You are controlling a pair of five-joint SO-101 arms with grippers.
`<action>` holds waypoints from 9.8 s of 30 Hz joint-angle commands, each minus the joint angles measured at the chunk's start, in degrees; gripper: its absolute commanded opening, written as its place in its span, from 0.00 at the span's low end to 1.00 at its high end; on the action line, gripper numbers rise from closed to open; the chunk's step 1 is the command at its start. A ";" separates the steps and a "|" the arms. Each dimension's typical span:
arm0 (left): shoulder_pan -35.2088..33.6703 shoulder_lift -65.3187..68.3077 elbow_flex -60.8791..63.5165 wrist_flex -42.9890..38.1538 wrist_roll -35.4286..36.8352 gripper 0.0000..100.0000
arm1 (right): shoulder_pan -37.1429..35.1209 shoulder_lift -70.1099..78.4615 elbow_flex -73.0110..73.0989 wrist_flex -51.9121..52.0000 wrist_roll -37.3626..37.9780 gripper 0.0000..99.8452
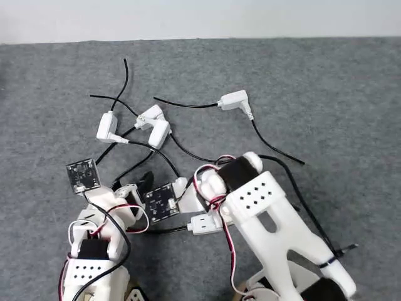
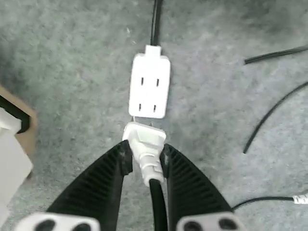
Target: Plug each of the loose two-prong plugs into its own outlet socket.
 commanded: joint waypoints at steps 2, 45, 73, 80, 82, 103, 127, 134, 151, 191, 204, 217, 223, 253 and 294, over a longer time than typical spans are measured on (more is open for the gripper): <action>0.53 -0.53 -0.57 -0.26 -0.53 0.28 | 1.45 -0.22 2.29 -2.77 2.46 0.01; 0.62 -0.53 -0.57 -0.26 -0.53 0.28 | 2.59 0.48 12.22 -12.88 11.96 0.01; 1.67 -0.53 -0.48 -0.26 -0.53 0.28 | 0.84 8.22 14.95 -18.77 11.96 0.01; 1.67 -0.53 -0.48 -0.26 -0.53 0.28 | -1.54 8.40 16.62 -18.59 11.52 0.01; 1.67 -0.53 -0.48 -0.26 -0.53 0.28 | -1.71 8.40 17.14 -18.24 11.52 0.01; 1.67 -0.53 -0.40 -0.26 -0.53 0.28 | -2.33 8.48 21.63 -19.91 10.64 0.01; 1.67 -0.53 -0.40 -0.26 -0.53 0.28 | -5.05 11.65 21.98 -21.93 5.63 0.01; 1.67 -0.53 -0.40 -0.26 -0.53 0.28 | -5.05 11.21 20.40 -21.67 2.90 0.01; 1.67 -0.53 -0.40 -0.26 -0.53 0.28 | -5.14 7.16 4.48 -6.29 -7.12 0.37; -0.35 -0.53 -4.18 7.12 -18.73 0.28 | 46.29 -43.74 36.92 -22.20 -53.19 0.37; 15.91 -0.53 -16.40 29.01 -46.33 0.29 | 54.29 -57.45 60.40 -42.15 -60.31 0.37; 40.18 0.09 -20.18 27.78 -49.05 0.29 | 60.97 -61.76 65.05 -47.78 -57.76 0.37; 40.09 0.09 -8.31 17.49 -54.86 0.29 | 60.97 -61.76 65.05 -47.78 -57.67 0.37; 40.53 31.65 -20.70 14.15 -64.00 0.29 | 58.77 -61.93 66.02 -47.69 -57.41 0.37; 10.73 59.52 -59.30 6.95 -52.75 0.01 | 55.87 -62.29 67.25 -48.31 -55.03 0.37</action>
